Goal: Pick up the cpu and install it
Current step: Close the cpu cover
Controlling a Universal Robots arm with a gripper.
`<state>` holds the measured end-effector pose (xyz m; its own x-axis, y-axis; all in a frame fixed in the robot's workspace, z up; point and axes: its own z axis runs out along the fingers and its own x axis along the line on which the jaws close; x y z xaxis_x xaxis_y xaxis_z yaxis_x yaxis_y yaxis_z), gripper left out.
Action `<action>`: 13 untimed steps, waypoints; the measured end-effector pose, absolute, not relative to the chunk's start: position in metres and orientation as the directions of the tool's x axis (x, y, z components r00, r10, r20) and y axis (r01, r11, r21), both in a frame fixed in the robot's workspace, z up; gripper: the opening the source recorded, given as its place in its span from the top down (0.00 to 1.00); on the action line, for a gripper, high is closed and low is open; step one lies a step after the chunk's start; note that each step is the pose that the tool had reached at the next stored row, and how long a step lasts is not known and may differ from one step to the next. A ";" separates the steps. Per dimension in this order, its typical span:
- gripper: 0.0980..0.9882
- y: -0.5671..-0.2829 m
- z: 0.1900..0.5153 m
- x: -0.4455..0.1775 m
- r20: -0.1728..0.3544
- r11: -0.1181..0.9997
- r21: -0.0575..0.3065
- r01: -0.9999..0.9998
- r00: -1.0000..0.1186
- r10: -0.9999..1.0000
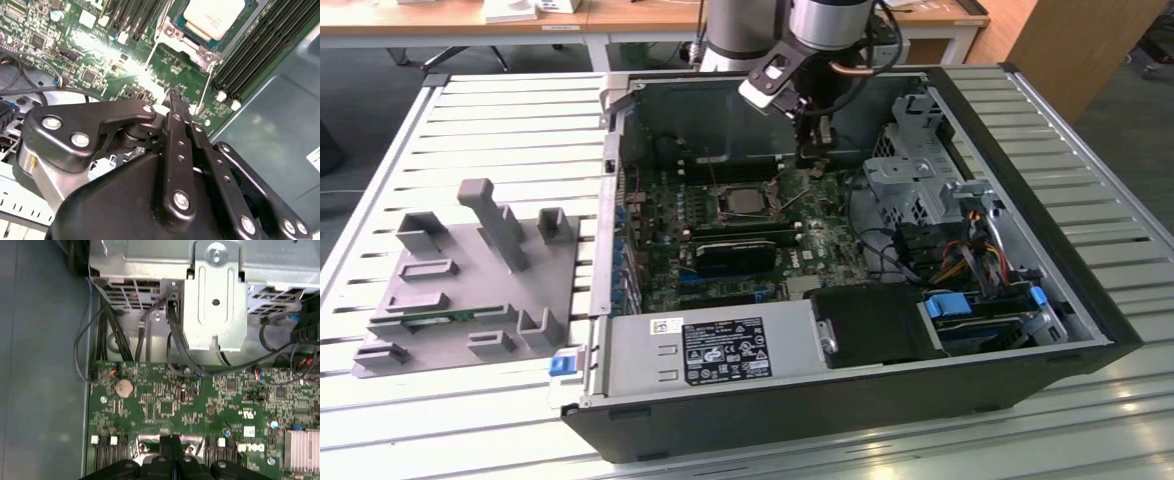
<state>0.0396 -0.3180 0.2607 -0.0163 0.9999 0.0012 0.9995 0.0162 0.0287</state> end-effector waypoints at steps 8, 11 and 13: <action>0.99 -0.317 0.260 0.050 0.001 0.016 0.028 0.999 -0.016 1.000; 0.99 -0.316 0.259 0.053 0.001 0.016 0.028 0.999 -0.016 1.000; 0.99 -0.316 0.259 0.056 0.001 0.016 0.027 1.000 -0.016 1.000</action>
